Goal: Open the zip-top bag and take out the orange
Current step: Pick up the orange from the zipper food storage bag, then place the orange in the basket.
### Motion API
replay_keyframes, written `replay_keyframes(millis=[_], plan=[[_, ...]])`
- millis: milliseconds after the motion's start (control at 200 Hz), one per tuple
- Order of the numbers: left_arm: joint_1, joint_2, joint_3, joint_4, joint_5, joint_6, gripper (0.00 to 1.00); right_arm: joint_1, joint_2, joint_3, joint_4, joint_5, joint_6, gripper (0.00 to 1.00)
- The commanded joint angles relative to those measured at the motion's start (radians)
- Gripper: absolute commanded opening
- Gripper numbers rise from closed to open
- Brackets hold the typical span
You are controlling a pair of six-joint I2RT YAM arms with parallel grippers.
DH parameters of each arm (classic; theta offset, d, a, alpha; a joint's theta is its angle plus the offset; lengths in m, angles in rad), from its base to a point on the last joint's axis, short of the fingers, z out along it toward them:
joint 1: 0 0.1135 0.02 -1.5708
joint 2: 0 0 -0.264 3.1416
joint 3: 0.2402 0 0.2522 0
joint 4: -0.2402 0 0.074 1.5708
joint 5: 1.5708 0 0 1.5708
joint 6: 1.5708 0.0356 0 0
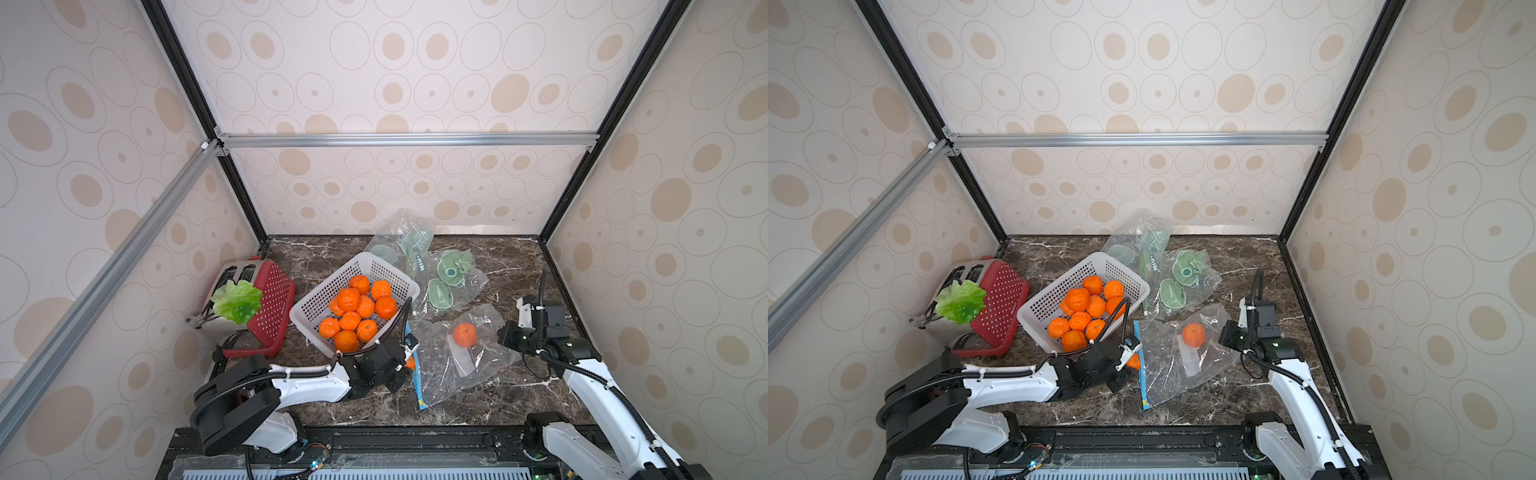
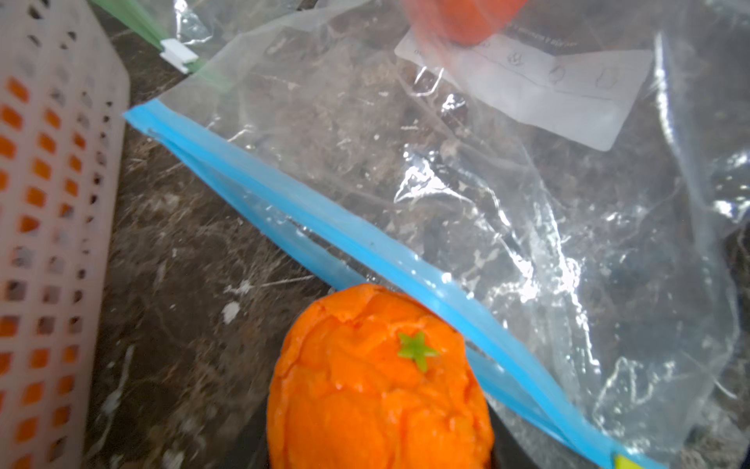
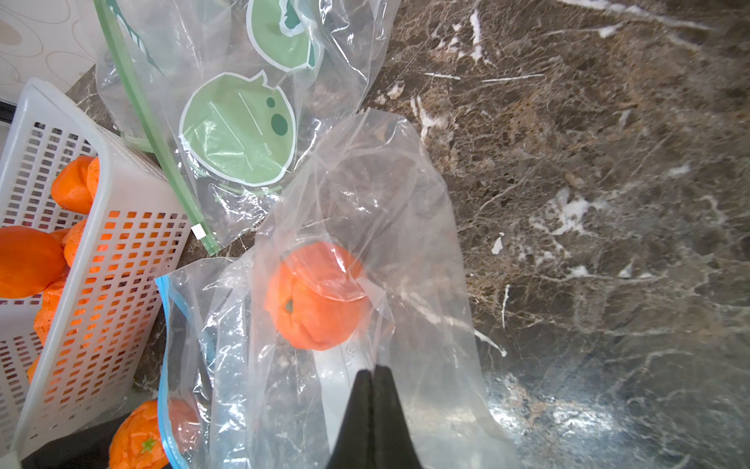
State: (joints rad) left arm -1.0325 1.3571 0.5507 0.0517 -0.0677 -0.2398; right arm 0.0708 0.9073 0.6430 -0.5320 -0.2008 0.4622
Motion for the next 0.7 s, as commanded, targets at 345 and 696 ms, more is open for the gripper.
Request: replay_keyframes(millis=[345, 696], plan=[[0.199, -0.289, 0.196, -0.298, -0.119, 0.014, 0.43, -0.006, 0.012, -0.031, 0.032, -0.009, 0.000, 0.00], [0.441, 0.133, 0.579, -0.275, -0.024, 0.052, 0.47, -0.007, 0.038, -0.037, 0.048, -0.036, -0.003, 0.00]])
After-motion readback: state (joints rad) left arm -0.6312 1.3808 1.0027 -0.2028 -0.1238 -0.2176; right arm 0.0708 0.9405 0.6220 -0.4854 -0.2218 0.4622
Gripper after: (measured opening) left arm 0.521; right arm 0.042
